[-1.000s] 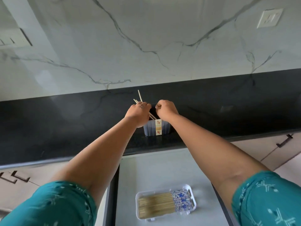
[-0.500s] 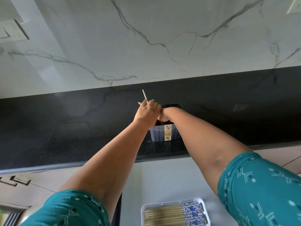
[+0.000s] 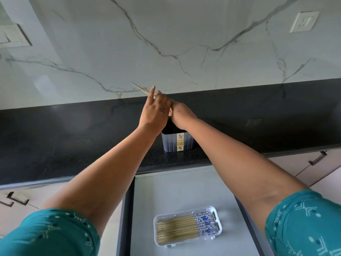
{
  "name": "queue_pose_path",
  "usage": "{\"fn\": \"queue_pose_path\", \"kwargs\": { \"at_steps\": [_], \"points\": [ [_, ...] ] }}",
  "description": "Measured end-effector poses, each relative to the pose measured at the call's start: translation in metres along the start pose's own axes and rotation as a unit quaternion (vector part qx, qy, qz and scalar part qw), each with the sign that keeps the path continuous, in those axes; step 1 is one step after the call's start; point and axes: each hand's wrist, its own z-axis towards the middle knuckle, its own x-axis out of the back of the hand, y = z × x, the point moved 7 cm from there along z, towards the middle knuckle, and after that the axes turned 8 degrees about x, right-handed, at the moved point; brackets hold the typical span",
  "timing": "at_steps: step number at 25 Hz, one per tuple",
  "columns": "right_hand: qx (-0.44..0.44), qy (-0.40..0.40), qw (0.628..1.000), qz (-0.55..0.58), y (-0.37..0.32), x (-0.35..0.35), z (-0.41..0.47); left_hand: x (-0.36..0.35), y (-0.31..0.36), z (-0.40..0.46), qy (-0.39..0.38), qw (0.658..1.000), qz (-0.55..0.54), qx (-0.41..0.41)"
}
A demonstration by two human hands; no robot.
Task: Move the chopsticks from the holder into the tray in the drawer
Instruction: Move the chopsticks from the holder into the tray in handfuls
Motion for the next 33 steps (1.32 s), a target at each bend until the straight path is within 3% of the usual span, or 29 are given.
{"fn": "queue_pose_path", "kwargs": {
  "at_steps": [2, 4, 7, 9, 11, 13, 16, 19, 21, 26, 33],
  "points": [
    [0.058, 0.048, 0.992, -0.103, -0.019, 0.010, -0.034, 0.018, -0.005, -0.020, 0.068, 0.996, -0.062, 0.008],
    [0.124, 0.098, 0.957, -0.244, -0.030, 0.008, -0.077, 0.023, -0.001, -0.050, 0.091, 0.985, -0.148, 0.005],
    [0.116, 0.067, 0.944, -0.301, 0.003, -0.023, -0.143, -0.006, 0.032, -0.110, -0.051, 0.973, -0.226, -0.023],
    [0.065, -0.020, 0.961, -0.269, 0.041, -0.057, -0.184, -0.032, 0.061, -0.160, -0.136, 0.956, -0.258, -0.042],
    [0.013, -0.085, 0.968, -0.235, 0.070, -0.088, -0.225, -0.053, 0.086, -0.210, -0.173, 0.937, -0.298, -0.053],
    [-0.028, -0.110, 0.971, -0.210, 0.088, -0.115, -0.258, -0.069, 0.108, -0.251, -0.201, 0.920, -0.334, -0.048],
    [-0.150, -0.089, 0.984, -0.028, 0.116, -0.143, -0.293, -0.084, 0.136, -0.292, -0.249, 0.906, -0.339, -0.048],
    [-0.320, -0.085, 0.938, 0.098, 0.150, -0.160, -0.318, -0.098, 0.159, -0.309, -0.301, 0.893, -0.329, -0.055],
    [-0.370, -0.104, 0.914, 0.127, 0.163, -0.172, -0.324, -0.109, 0.174, -0.311, -0.325, 0.885, -0.329, -0.055],
    [-0.328, -0.150, 0.928, 0.097, 0.173, -0.189, -0.319, -0.124, 0.225, -0.305, -0.360, 0.856, -0.360, -0.091],
    [-0.206, -0.200, 0.956, 0.062, 0.197, -0.184, -0.306, -0.147, 0.253, -0.302, -0.375, 0.852, -0.352, -0.099]
  ]
}}
